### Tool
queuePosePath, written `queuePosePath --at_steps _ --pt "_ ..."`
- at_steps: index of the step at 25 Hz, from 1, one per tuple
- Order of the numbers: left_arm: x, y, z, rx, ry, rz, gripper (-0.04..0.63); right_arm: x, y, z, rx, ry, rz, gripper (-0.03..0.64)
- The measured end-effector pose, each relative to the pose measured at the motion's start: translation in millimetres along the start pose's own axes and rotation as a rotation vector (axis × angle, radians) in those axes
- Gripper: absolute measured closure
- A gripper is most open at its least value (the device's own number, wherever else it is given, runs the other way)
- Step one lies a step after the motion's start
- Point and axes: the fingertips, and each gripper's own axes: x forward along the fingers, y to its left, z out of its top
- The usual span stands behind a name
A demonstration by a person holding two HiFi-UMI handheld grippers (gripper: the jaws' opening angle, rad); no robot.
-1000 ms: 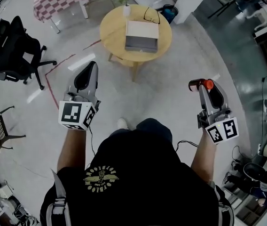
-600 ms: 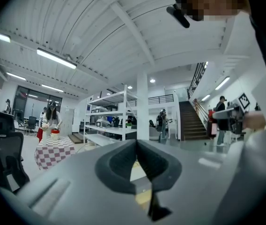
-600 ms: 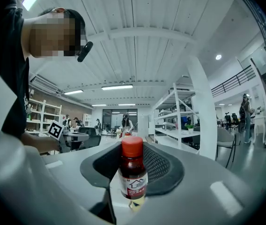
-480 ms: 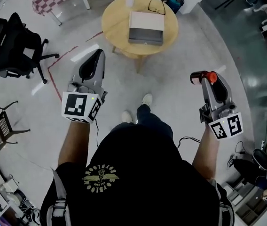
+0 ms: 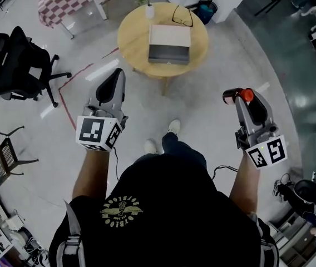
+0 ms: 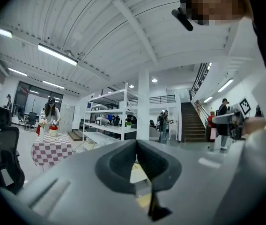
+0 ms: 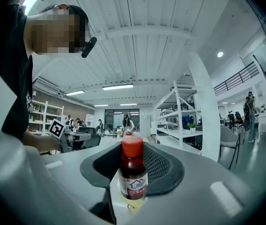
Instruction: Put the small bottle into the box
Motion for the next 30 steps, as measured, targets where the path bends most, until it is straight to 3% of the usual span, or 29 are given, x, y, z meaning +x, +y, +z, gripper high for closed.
queuePosePath --at_steps 7,14,21,30 --pt "44.4 1.4 -2.7 -0.028 0.009 0.016 0.595 26.7 -33.2 5.2 -0.005 -0.009 0.019 0.466" --pt "100.9 -17.9 8.1 0.007 -0.003 -0.002 0.595 47.2 -76.6 3.4 0.003 -0.017 0.053 0.466" --pt "133.4 -25.1 13.2 0.044 0.011 0.056 0.595 64.1 -121.2 -0.2 0.027 -0.038 0.125 0.466" --pt "119.4 -13.5 6.0 0.042 0.044 0.167 0.595 91.5 -131.1 1.2 0.026 -0.046 0.237 0.466"
